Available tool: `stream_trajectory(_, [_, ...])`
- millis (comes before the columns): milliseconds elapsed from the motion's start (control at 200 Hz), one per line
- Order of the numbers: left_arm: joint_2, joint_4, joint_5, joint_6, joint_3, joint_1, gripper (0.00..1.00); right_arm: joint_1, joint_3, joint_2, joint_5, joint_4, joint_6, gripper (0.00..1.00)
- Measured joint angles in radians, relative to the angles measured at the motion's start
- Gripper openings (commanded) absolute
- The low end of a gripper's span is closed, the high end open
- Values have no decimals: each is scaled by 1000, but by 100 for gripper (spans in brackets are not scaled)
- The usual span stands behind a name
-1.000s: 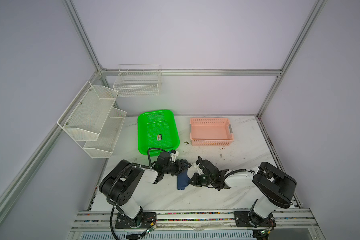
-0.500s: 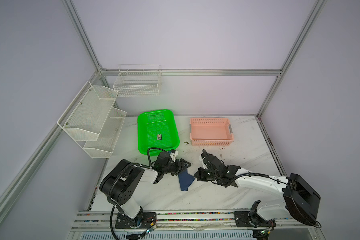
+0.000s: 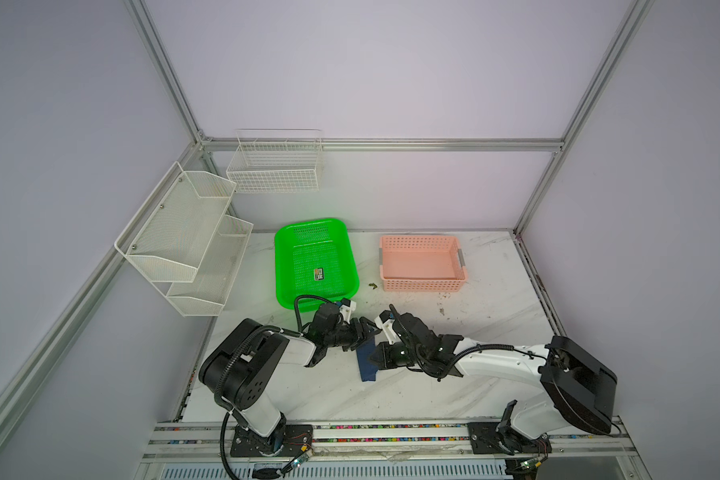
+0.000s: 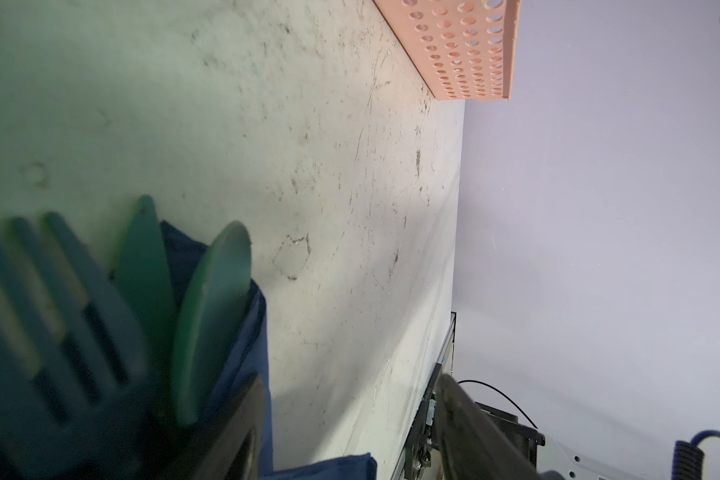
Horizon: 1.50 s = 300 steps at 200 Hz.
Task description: Place the utensils on the paper napkin and roll it up
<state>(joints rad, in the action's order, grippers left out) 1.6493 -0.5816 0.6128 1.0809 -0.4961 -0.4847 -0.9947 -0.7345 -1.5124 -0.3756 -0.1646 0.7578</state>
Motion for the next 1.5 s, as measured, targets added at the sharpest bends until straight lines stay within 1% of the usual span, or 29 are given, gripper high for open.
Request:
stream_trajectory(165, [0,0,0,0,0,0,65,-4,59,-34,-14,-91,15,1])
stream_trajectory(375, [-1,4,-6,0,1,0,65,-4,120,-130,-23,-214,31,0])
stream_trajectory(675, [-63,46,-14,0,0,0,66,-2,190,-158,-26,-365,61,0])
stream_trajectory(800, [-154,139,-24,-11,-3,0,68,-2,202,-171,-26,-407,69,0])
stream_trajectory(960, [-333,345,-66,-71,-47,3,70,-2,207,-181,-30,-433,74,0])
stream_trajectory(1090, [-428,486,-110,-108,-82,31,70,-2,208,-186,-33,-445,76,0])
stream_trajectory(1165, [-444,567,-133,-129,-82,48,70,-2,209,-192,-37,-457,77,0])
stream_trajectory(1275, [-428,650,-149,-141,-77,61,70,-2,212,-201,-42,-477,80,0])
stream_trajectory(1500, [-421,684,-153,-158,-25,61,70,-2,218,-211,-51,-505,87,0])
